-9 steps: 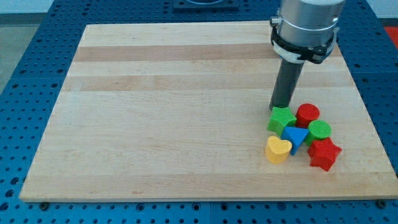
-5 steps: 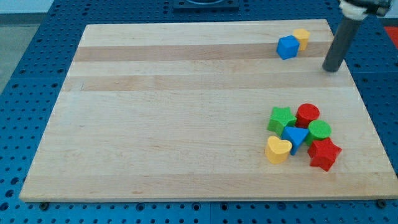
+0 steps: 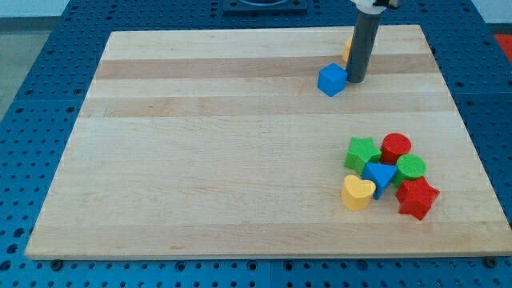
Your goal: Put the cube parallel to green star
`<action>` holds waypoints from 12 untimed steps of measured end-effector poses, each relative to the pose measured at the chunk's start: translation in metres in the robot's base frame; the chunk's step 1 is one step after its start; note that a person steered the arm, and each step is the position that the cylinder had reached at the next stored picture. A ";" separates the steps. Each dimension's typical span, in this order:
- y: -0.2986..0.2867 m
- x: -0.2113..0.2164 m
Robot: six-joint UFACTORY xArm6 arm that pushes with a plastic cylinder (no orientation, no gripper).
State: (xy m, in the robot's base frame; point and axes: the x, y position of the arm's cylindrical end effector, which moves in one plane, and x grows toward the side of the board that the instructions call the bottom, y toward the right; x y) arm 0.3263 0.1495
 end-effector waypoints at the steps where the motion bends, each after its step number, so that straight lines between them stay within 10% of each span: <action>1: -0.018 0.017; 3: -0.075 0.077; 6: -0.063 0.008; 8: -0.099 0.109; 10: -0.101 0.055; 12: -0.135 0.117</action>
